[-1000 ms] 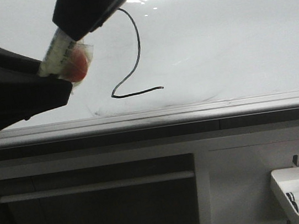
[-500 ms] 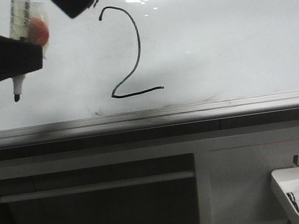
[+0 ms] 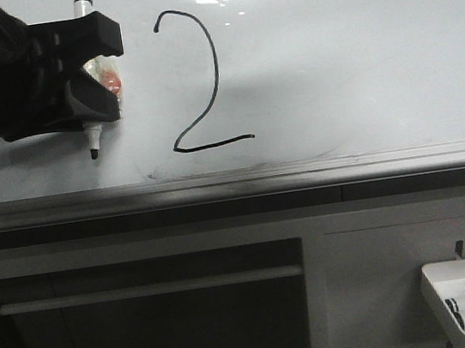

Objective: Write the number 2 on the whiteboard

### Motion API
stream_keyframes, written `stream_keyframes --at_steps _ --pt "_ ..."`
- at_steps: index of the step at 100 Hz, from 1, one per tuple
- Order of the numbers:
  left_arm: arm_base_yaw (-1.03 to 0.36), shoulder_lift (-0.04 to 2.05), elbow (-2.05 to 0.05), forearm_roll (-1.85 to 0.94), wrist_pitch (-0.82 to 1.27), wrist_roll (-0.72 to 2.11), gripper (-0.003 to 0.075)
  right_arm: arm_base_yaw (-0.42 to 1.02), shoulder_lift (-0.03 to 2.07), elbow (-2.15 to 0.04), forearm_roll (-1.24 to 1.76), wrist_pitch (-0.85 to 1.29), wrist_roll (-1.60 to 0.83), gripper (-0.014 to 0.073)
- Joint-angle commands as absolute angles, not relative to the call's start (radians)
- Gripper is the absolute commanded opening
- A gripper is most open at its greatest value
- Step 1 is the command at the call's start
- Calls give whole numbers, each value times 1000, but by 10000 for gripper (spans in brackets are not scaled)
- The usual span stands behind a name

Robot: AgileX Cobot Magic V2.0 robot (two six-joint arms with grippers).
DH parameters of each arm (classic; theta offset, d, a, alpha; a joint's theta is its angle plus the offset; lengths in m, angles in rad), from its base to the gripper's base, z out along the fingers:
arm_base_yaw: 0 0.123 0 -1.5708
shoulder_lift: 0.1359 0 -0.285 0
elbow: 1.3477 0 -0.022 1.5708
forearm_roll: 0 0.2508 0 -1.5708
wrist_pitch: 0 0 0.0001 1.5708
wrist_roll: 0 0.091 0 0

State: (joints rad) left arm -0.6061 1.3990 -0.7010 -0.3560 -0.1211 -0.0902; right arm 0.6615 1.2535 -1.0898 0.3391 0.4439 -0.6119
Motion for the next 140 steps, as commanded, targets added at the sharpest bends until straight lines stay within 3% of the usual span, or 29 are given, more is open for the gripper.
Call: stream_keyframes --at_steps 1,12,19,24,39,44,49,57,64,70,72,73,76,79,111,140 --pt "-589 1387 -735 -386 -178 -100 -20 657 1221 -1122 347 399 -608 566" --pt "-578 1387 -735 -386 -178 -100 -14 657 1221 -1122 347 407 -608 566" --pt "-578 1387 -735 -384 -178 -100 45 657 1221 -1122 347 409 -608 566" --pt "-578 1387 -735 -374 -178 -100 135 657 1221 -1122 349 409 -603 566" --pt "-578 1387 -735 -374 -176 -100 547 657 1221 -1122 359 407 -595 566" --pt "-578 1387 -735 -374 -171 -100 622 657 1221 -1122 359 403 -595 566" --pt "-578 1385 -735 -374 -161 -100 650 657 1221 -1122 359 403 -595 566" --pt "-578 1355 -735 -370 -118 -100 622 657 1218 -1122 359 429 -595 551" --pt "-578 1300 -735 -357 -72 -96 516 649 1202 -1122 359 480 -577 387" --pt "-580 1237 -735 -324 -44 -96 314 633 1177 -1114 359 513 -551 87" --pt "-583 1200 -735 -307 -36 -96 200 628 1167 -1109 359 519 -551 -20" --pt "-585 1200 -732 -302 -36 -96 200 627 1157 -1108 359 521 -551 -56" --pt "-592 1152 -726 -282 -42 -96 54 622 1137 -1093 359 521 -546 -63" --pt "-602 1102 -718 -251 -47 -92 -13 619 1112 -1080 359 521 -546 -56" --pt "-622 626 -472 -156 -135 -63 -20 619 603 -691 381 270 -546 -56" --pt "-622 241 -246 33 -232 -63 -20 619 137 -352 441 259 -546 -57"
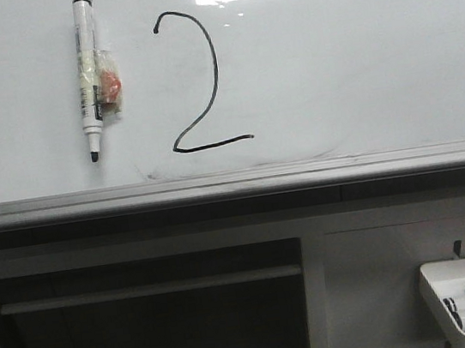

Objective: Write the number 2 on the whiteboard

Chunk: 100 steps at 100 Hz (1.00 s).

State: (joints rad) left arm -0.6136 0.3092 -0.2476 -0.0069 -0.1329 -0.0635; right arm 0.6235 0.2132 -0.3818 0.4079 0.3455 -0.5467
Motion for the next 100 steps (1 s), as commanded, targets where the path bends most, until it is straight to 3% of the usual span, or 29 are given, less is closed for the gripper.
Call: stream_keyframes --at_steps 1,21,70,89,100 --pt "-622 235 -242 33 -232 -63 -20 619 130 -343 441 259 -546 -57" --pt "-622 169 -223 33 -227 -63 -20 619 7 -248 441 259 -546 -57" --pt "-605 164 -178 -30 -242 -63 -19 619 3 -202 441 267 -546 -57" --pt "-439 113 -101 -57 -238 -54 -19 619 3 -202 441 267 -546 -57" --pt "-287 74 -91 -35 -127 -18 -20 619 3 -202 441 267 -546 -57"
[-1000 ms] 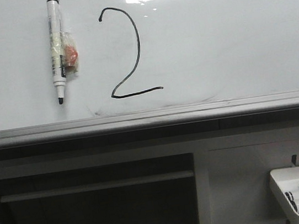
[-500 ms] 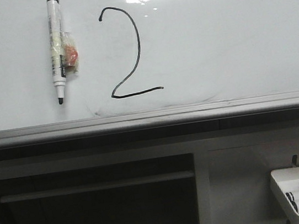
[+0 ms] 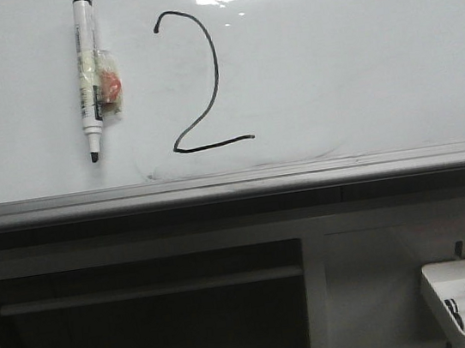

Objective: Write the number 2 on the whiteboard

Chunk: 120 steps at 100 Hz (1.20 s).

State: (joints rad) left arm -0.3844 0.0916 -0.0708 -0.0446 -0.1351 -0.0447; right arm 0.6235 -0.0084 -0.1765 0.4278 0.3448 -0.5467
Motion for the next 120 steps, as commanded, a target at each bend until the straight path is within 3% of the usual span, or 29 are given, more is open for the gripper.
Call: stream_keyframes --at_steps 1,14,33,55,120 --pt "-270 71 -91 -35 -116 -16 -20 619 3 -202 441 267 -546 -57" --pt "-127 15 -80 -32 50 -16 -20 619 3 -202 441 267 -546 -57" --pt "-10 -34 37 -10 12 -16 -20 619 3 -202 441 267 -546 -57" --pt "-10 -34 33 22 288 -16 -19 619 5 -202 441 267 -546 -57" --pt "-10 -32 30 23 267 -16 -20 619 5 -202 441 267 -546 -57"
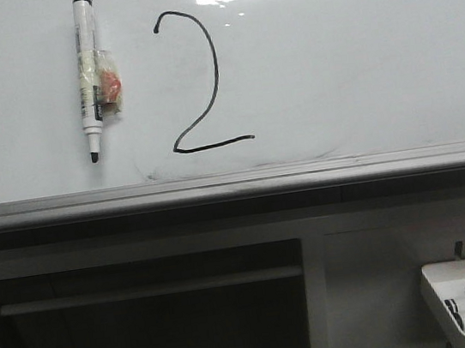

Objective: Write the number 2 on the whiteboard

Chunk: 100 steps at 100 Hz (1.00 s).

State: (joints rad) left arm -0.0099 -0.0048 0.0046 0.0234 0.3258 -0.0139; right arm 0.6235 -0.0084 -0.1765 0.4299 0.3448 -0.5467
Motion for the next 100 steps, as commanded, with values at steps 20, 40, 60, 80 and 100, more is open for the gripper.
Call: stream_keyframes --at_steps 20,40,60,80,100 --pt "-10 -32 30 23 267 -16 -20 619 5 -202 441 269 -546 -57" --pt "-10 -32 30 23 267 -16 -19 560 3 -197 -28 244 -45 -57" --pt "-10 -32 30 23 267 -16 -19 367 3 -133 -144 236 50 -57" --pt "-10 -32 30 23 267 -16 -19 100 3 -48 -137 205 50 -57" --pt "-10 -32 30 23 267 -16 -20 -59 -35 34 -127 209 44 -57"
